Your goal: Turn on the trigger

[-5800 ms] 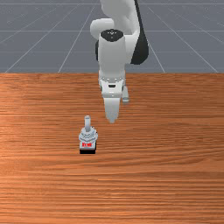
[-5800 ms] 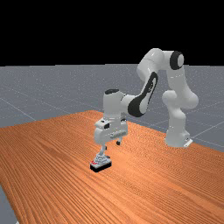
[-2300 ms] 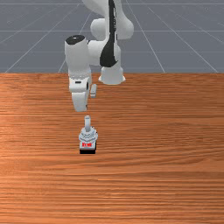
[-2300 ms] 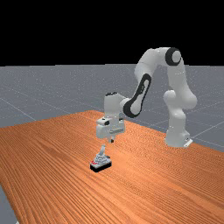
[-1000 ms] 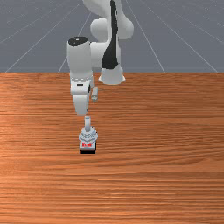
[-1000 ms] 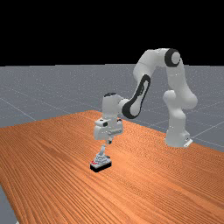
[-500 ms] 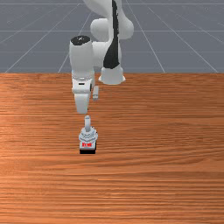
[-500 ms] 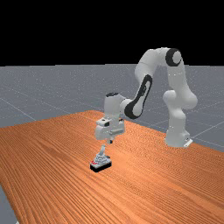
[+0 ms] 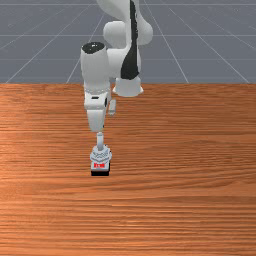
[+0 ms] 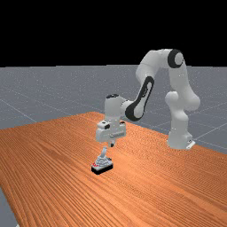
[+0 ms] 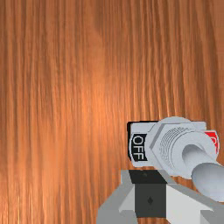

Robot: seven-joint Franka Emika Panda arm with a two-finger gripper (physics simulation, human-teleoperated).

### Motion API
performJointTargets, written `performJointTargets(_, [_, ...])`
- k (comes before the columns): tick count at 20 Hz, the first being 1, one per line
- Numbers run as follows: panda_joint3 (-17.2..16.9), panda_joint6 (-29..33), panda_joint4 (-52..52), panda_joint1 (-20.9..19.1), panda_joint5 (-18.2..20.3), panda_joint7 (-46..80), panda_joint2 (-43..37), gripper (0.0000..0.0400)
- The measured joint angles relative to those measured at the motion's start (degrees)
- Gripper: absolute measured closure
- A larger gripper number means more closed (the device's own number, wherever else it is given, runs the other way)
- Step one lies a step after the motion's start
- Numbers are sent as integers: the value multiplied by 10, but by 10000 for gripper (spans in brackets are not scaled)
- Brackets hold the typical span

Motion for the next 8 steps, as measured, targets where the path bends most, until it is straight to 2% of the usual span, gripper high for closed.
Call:
performJointTargets(1, [0, -4, 10, 0, 0, 0, 6, 400])
performJointTargets(2, [12, -13, 22, -11, 18, -29, 13, 400])
performJointTargets(5, [15, -27, 53, -13, 22, -30, 31, 400])
performJointTargets(6, [13, 12, 49, -8, 16, -22, 32, 400])
performJointTargets(8, [9, -29, 103, -2, 9, -10, 54, 400])
